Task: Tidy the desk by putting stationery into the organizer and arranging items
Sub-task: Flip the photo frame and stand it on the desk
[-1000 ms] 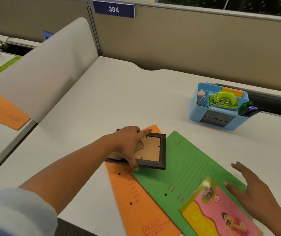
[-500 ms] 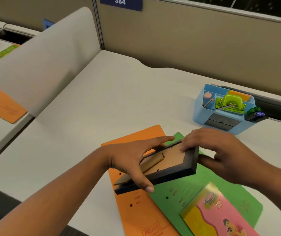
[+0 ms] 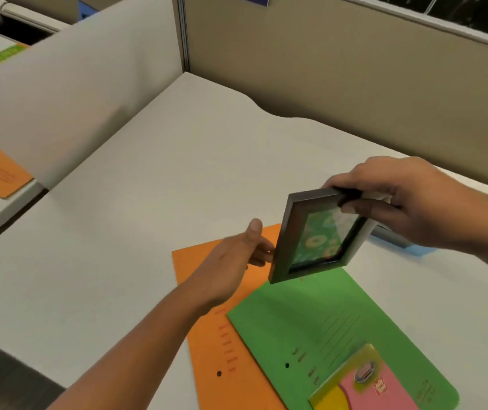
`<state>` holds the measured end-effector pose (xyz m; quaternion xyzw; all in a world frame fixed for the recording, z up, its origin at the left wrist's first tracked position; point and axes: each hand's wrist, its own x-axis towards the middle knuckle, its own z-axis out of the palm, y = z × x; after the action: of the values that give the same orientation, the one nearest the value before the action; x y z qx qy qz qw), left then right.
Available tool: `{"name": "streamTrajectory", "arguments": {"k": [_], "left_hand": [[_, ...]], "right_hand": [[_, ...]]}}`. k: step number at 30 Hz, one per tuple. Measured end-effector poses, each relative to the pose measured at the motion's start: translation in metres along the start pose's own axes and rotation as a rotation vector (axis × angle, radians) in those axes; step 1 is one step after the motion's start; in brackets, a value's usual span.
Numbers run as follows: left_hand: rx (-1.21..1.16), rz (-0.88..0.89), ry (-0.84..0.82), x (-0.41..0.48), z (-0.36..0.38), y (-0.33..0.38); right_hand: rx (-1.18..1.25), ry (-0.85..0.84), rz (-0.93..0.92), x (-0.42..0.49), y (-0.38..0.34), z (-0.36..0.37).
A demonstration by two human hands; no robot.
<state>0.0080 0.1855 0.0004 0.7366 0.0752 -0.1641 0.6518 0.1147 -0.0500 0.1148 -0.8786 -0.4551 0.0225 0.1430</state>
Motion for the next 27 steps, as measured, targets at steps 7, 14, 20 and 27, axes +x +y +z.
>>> {"name": "streamTrajectory", "arguments": {"k": [7,14,20,27], "left_hand": [[-0.187,0.044,0.165,0.024,0.007,0.002],[-0.123,0.12,0.207,0.058,-0.004,0.032],[-0.129,0.105,0.292,0.103,-0.021,0.038],[-0.105,0.066,0.308,0.144,-0.029,0.033]], "right_hand": [[0.073,-0.015,-0.015,0.034,0.021,0.015],[0.18,0.046,0.057,0.08,0.041,0.023],[0.199,0.021,0.127,0.126,0.065,0.029],[0.113,-0.031,0.143,0.169,0.084,0.039]]}}
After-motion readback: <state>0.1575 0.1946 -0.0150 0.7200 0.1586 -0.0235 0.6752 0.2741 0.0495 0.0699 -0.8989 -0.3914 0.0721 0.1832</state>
